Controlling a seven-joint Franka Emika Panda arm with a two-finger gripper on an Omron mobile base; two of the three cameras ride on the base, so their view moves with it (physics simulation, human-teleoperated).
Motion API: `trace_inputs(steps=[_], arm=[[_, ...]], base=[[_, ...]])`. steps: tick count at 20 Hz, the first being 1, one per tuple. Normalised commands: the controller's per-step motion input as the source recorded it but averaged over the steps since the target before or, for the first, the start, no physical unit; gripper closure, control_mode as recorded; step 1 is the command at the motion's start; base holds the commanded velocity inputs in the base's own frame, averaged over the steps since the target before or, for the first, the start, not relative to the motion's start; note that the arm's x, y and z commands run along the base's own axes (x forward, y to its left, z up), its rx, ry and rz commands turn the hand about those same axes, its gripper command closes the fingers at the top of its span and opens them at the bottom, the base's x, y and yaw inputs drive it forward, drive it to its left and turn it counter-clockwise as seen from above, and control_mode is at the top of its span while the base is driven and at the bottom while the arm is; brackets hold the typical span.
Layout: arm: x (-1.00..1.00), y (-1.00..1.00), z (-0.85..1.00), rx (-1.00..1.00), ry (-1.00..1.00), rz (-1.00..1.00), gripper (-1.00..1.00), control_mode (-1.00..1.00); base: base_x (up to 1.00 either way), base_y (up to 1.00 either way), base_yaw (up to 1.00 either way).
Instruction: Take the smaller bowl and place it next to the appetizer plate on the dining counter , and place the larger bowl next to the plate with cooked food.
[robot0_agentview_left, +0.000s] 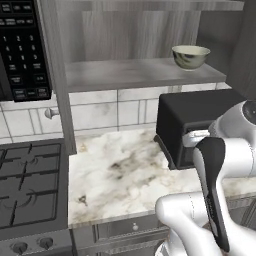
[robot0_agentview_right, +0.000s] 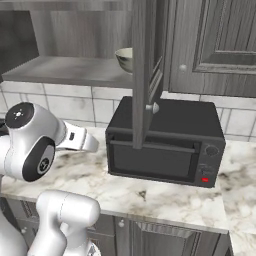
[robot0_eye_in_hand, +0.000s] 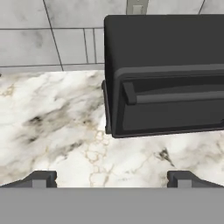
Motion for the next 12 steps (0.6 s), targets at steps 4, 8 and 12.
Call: trace_inputs(steps=[4, 8, 12], arm=[[-0.21, 0.0, 0.48, 0.0, -0.2, 0.0, -1.0, -1.0], [-0.16, 0.0, 0.77, 0.13, -0.22, -0.01, -1.0, -1.0], [-0.07, 0.0, 0.74, 0.19, -0.15, -0.04, -1.0, -1.0]], base=[[0.0, 0.0, 0.0], [0.0, 0.0, 0.0], [0.0, 0.0, 0.0]])
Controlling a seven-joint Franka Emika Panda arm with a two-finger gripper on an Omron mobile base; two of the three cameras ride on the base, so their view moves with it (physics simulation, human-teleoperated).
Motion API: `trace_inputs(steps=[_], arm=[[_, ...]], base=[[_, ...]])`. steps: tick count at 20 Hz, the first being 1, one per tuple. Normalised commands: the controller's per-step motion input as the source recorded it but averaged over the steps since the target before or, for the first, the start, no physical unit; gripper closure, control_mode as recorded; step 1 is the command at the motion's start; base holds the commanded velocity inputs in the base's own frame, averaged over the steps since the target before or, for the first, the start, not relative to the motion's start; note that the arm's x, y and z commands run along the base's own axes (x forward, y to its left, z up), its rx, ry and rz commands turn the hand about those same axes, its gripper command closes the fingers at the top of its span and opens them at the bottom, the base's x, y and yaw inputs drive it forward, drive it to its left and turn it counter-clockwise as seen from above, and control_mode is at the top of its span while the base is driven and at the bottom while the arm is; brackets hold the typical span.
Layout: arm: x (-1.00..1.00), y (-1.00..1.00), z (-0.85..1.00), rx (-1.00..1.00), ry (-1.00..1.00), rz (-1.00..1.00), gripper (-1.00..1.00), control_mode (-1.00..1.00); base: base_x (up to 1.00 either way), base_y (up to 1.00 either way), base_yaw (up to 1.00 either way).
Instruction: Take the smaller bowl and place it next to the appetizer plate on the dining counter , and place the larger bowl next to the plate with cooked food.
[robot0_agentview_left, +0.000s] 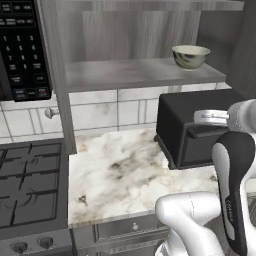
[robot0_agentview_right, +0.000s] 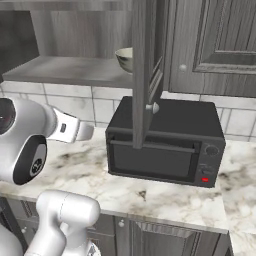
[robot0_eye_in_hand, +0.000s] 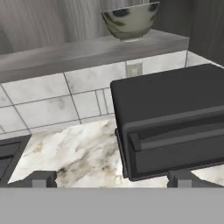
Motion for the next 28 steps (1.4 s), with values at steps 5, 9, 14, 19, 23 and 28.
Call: trace_inputs(steps=[5, 9, 14, 19, 23, 28], arm=[[-0.05, 0.01, 0.72, 0.13, -0.01, -0.09, -1.0, -1.0], [-0.04, 0.0, 0.51, 0.11, 0.01, -0.18, -1.0, -1.0], [-0.03, 0.08, 0.07, 0.18, 0.03, -0.13, -1.0, -1.0], [0.0, 0.01, 0.05, 0.18, 0.04, -0.08, -1.0, -1.0], [0.0, 0.0, 0.11, 0.02, -0.17, -0.01, -1.0, -1.0], [0.12, -0.12, 0.0, 0.0, -0.14, -0.02, -1.0, -1.0]], base=[[0.0, 0.0, 0.0], [0.0, 0.0, 0.0], [0.0, 0.0, 0.0], [0.0, 0.0, 0.0], [0.0, 0.0, 0.0], [0.0, 0.0, 0.0]])
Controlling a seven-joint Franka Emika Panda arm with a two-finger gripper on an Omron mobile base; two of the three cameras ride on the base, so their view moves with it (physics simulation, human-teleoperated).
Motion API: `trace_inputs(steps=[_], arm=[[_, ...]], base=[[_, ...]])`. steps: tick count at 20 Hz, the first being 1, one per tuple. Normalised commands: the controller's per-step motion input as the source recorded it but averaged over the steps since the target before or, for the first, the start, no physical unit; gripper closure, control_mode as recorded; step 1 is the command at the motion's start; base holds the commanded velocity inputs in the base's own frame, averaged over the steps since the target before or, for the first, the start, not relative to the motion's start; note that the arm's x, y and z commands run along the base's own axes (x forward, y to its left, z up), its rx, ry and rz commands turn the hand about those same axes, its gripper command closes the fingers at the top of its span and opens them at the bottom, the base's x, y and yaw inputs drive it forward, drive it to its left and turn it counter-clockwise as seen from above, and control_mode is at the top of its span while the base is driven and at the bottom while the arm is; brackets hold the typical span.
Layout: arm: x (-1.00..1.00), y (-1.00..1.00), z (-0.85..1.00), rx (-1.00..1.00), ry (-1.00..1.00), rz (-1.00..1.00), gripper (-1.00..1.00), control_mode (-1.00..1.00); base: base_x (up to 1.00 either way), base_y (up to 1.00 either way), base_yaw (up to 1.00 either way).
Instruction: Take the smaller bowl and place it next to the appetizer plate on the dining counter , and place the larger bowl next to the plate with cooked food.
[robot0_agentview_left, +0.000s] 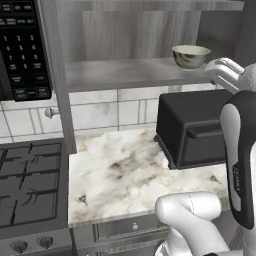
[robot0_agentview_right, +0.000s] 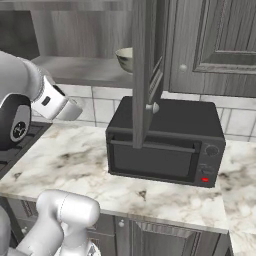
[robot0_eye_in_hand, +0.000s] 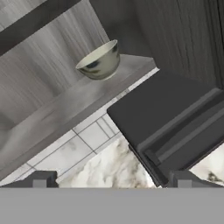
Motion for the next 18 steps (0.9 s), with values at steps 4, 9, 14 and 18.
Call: trace_inputs(steps=[4, 9, 14, 18], arm=[[0.29, -0.06, 0.09, 0.0, -0.01, -0.09, -1.0, -1.0], [0.2, 0.0, 0.21, 0.0, 0.0, -0.14, -1.0, -1.0], [0.36, -0.07, 0.16, 0.04, 0.05, -0.13, -1.0, -1.0], [0.44, -0.22, 0.0, 0.07, 0.08, -0.07, -1.0, -1.0]], base=[[0.0, 0.0, 0.0], [0.0, 0.0, 0.0], [0.0, 0.0, 0.0], [0.0, 0.0, 0.0]])
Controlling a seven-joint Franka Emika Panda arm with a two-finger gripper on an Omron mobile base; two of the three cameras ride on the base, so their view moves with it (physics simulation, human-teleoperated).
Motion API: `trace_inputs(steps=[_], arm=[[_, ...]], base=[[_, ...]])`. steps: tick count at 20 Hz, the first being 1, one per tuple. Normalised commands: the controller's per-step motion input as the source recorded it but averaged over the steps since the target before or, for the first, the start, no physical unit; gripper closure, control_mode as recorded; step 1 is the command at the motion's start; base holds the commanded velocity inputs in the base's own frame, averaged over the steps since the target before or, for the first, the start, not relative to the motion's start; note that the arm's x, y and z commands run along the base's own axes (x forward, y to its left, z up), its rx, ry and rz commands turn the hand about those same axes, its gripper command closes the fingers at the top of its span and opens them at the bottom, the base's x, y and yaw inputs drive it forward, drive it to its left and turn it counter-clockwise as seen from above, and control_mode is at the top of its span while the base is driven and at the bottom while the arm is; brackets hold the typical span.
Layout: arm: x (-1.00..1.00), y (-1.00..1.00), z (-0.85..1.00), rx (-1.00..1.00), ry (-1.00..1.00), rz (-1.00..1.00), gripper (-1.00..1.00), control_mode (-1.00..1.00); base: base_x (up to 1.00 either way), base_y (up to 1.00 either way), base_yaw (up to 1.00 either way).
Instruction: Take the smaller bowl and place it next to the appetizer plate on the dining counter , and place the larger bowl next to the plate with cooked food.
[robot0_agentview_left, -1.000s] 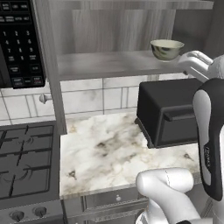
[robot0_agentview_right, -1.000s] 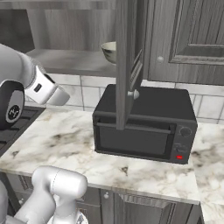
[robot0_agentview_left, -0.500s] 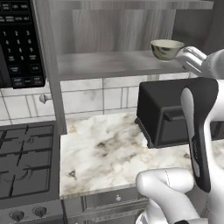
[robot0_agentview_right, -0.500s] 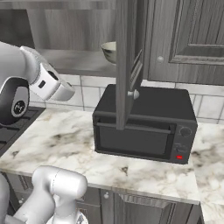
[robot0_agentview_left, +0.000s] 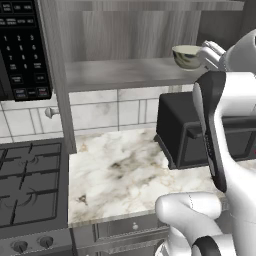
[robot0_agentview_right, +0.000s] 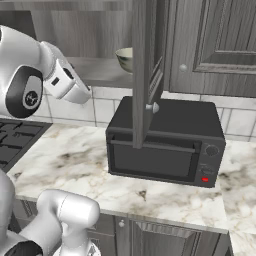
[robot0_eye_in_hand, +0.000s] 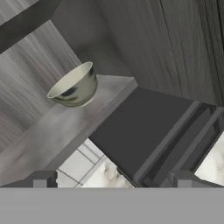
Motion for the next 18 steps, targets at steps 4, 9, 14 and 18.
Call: trace_inputs(steps=[4, 9, 14, 18], arm=[[0.42, -0.26, 0.0, 0.09, 0.03, 0.0, -1.0, -1.0], [0.36, -0.08, 0.0, 0.1, 0.0, 0.0, -1.0, -1.0], [0.33, -0.06, 0.0, 0.06, 0.0, 0.0, -1.0, -1.0], [0.25, 0.0, 0.0, 0.0, 0.0, 0.0, -1.0, -1.0]], base=[[0.0, 0.0, 0.0], [0.0, 0.0, 0.0], [0.0, 0.0, 0.0], [0.0, 0.0, 0.0]])
